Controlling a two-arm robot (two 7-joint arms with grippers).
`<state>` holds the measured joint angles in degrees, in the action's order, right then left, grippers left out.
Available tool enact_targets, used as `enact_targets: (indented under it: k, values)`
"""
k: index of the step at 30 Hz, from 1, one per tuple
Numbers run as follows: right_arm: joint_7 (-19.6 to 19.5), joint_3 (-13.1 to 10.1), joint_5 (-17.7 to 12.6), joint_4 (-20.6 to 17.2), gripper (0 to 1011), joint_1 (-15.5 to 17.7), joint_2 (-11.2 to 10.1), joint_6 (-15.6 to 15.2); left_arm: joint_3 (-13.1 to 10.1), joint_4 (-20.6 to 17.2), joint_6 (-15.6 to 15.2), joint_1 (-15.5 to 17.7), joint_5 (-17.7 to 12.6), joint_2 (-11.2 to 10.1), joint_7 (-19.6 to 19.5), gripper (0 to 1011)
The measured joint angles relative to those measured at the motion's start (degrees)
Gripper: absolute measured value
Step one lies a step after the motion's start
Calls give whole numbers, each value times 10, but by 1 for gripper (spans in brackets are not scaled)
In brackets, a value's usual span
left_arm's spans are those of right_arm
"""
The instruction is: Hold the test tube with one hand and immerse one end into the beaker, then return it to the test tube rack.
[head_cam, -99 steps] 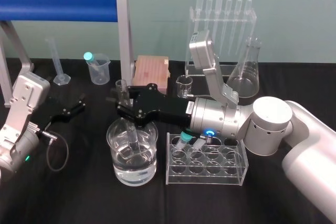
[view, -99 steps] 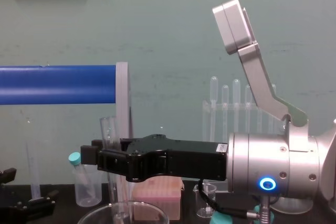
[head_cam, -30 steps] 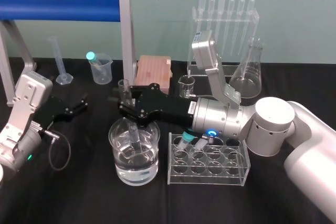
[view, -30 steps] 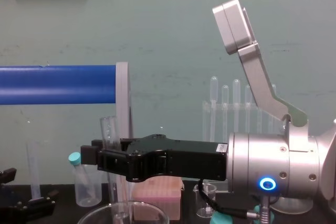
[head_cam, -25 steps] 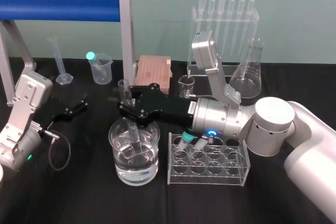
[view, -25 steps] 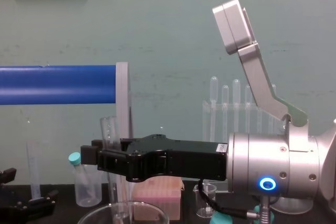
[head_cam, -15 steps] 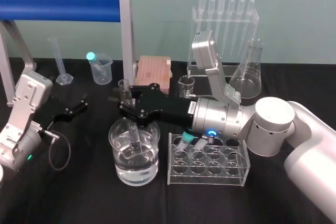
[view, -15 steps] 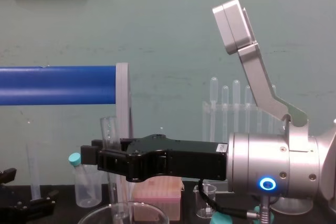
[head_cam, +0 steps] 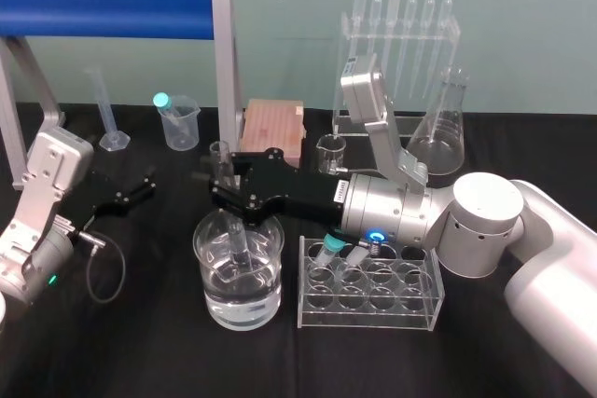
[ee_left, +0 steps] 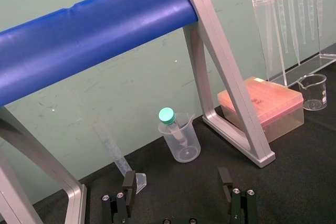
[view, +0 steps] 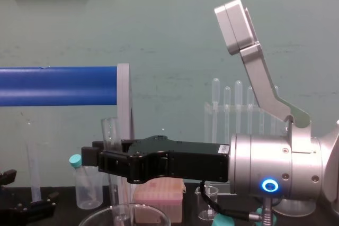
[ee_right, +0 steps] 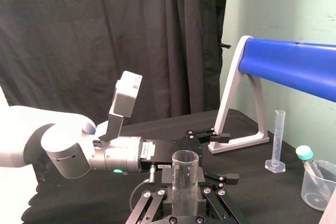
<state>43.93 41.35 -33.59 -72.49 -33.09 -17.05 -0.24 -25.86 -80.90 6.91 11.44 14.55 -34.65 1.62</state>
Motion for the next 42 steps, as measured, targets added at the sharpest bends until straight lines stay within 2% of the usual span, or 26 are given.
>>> enact_targets:
  k: [36, 42]
  values:
    - [0, 0, 0, 0, 241, 0, 0, 1, 0, 0, 0, 0, 0, 0, 0, 1000]
    - [15, -2, 3, -10, 242, 0, -3, 36, 0, 0, 0, 0, 0, 0, 0, 1000]
